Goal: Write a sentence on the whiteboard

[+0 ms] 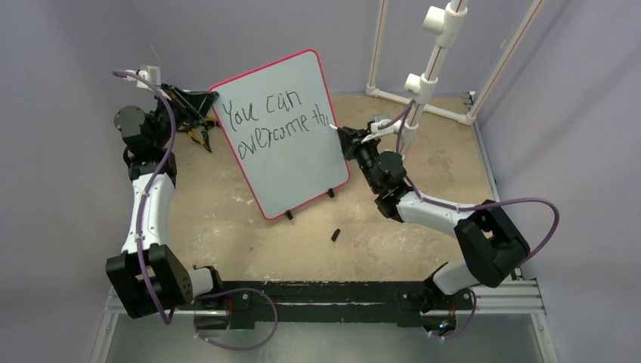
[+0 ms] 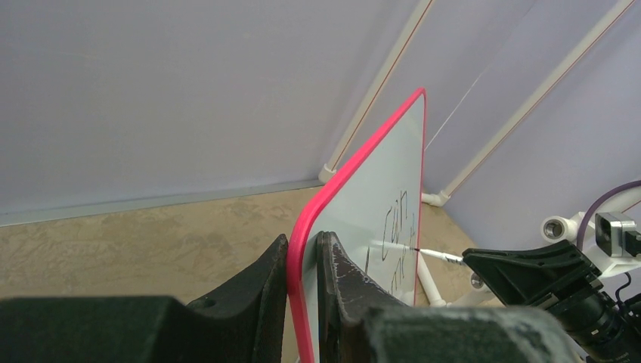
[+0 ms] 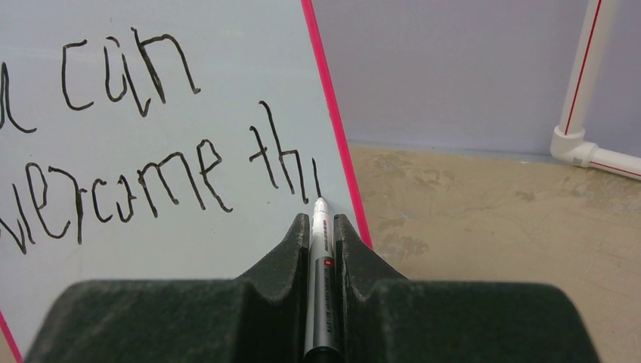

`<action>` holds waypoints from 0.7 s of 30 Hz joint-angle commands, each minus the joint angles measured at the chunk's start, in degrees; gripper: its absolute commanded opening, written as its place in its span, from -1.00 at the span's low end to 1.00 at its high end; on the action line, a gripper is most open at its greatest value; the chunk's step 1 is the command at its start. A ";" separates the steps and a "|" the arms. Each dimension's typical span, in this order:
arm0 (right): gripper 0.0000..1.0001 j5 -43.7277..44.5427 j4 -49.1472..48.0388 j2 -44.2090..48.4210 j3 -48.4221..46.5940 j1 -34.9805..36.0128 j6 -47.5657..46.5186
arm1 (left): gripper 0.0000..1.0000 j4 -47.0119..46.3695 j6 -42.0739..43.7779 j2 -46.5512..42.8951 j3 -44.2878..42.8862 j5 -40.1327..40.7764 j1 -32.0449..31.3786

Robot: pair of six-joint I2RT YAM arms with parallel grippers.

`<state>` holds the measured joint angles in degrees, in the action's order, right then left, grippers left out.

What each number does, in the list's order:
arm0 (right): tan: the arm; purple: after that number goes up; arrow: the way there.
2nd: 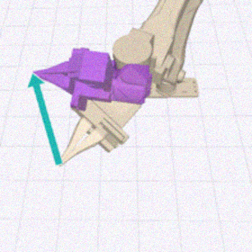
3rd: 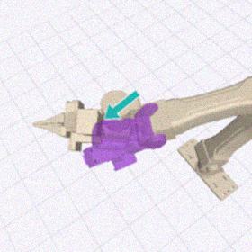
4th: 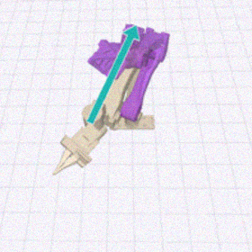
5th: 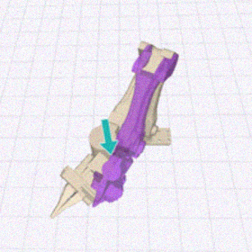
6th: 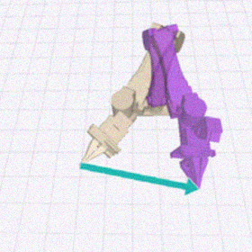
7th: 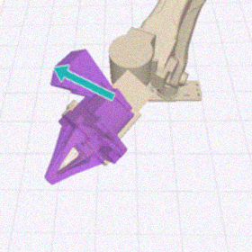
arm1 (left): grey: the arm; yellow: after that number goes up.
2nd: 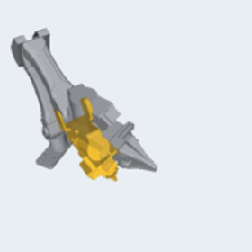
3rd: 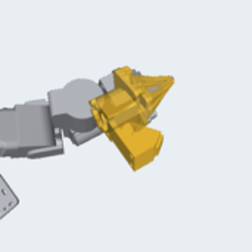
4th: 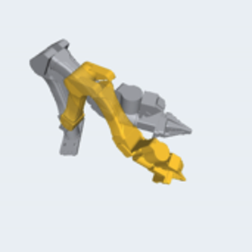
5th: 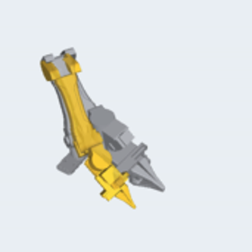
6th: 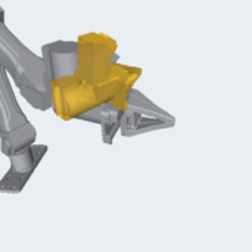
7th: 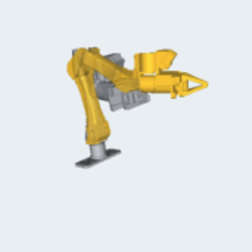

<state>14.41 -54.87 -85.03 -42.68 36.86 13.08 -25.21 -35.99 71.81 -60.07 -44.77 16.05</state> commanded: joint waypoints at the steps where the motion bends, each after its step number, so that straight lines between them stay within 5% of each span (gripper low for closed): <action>1: -1.00 1.12 -0.02 1.76 0.81 -0.59 2.82 | -0.70 -0.23 0.33 0.29 1.03 -0.22 0.27; 21: -1.00 1.22 -4.15 -0.14 -6.69 -0.59 0.07 | -0.70 -0.36 0.34 0.31 0.99 -0.31 0.38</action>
<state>13.89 -55.29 -84.47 -46.22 36.86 12.75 -25.28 -35.99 71.81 -59.99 -44.84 16.10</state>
